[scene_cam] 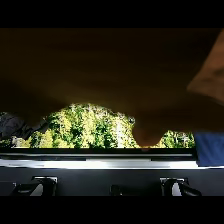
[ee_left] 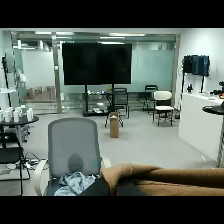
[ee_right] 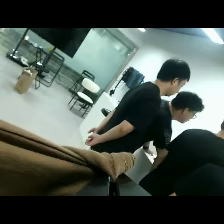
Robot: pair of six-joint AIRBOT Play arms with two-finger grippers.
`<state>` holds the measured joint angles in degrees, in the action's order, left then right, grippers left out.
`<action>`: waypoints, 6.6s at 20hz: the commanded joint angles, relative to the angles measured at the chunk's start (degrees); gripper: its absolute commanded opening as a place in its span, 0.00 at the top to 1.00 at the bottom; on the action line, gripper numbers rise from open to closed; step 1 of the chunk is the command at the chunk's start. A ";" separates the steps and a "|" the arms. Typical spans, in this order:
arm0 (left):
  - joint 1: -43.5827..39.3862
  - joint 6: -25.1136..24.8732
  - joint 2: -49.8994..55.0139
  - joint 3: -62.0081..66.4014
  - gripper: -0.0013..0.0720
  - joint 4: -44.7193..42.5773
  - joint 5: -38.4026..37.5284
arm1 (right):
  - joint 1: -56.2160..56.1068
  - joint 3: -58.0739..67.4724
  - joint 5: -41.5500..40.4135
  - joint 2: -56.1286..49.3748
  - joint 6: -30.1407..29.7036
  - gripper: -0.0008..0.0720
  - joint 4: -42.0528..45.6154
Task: Fold the shirts.
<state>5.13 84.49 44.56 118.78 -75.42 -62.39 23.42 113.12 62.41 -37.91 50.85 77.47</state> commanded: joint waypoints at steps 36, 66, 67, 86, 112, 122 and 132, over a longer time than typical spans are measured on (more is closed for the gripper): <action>3.23 -5.79 63.01 -18.75 0.94 0.61 -27.80 | -16.79 -17.33 24.76 -66.10 8.85 0.93 0.96; 12.33 -7.52 27.82 -78.51 0.39 4.48 -12.92 | -0.70 -48.11 26.36 -39.74 5.40 0.23 1.55; 12.26 -7.63 27.85 -78.58 0.39 4.68 -12.44 | -0.72 -48.11 26.43 -39.71 5.31 0.23 1.49; 9.90 -6.97 27.76 -82.09 0.94 10.14 -4.42 | -0.90 -81.81 9.42 -27.98 0.74 0.17 -20.04; 8.04 -5.92 40.09 -45.38 0.95 15.50 -5.53 | -8.94 -41.70 2.40 -46.82 -0.98 0.93 -26.97; 6.80 2.12 63.65 -27.26 0.95 16.06 -8.70 | -10.16 -29.16 -2.08 -64.30 7.04 0.93 -25.29; 9.46 1.40 59.36 -20.20 0.10 23.41 -13.20 | 0.72 -23.56 12.50 -61.72 6.21 0.00 -10.19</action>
<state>13.78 86.39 106.45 96.31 -52.93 -74.06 19.49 87.94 68.20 -99.83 55.42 59.00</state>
